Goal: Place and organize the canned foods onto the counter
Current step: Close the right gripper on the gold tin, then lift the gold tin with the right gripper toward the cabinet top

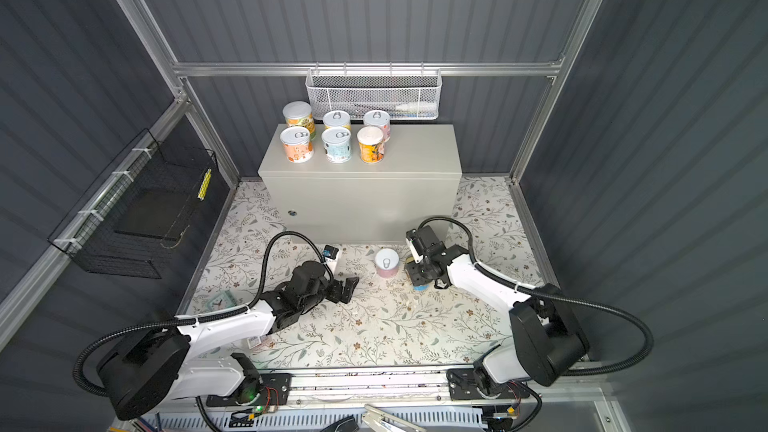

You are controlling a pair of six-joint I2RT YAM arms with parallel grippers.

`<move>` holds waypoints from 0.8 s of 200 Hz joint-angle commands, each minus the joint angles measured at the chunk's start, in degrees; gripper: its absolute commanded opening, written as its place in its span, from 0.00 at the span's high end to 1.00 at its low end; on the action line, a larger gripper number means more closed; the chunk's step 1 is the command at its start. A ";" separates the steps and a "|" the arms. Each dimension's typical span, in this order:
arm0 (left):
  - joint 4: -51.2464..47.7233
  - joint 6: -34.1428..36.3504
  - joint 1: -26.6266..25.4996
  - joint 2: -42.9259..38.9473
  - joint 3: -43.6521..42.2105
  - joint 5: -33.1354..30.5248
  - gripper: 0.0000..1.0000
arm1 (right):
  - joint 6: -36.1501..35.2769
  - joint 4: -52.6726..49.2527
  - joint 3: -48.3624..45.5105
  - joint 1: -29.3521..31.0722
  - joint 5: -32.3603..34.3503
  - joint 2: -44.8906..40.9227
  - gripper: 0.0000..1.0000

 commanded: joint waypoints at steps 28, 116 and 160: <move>0.20 -0.92 -0.07 1.13 1.58 1.58 0.00 | 5.68 -4.05 -0.64 0.28 -0.32 -11.21 0.49; 0.16 -0.93 -0.07 -0.63 0.99 0.44 0.00 | 6.98 -14.87 5.61 0.89 1.15 -24.29 0.50; -0.31 -1.17 0.00 -0.23 1.38 -0.01 0.00 | 6.53 -18.01 10.46 1.22 -0.30 -25.69 0.50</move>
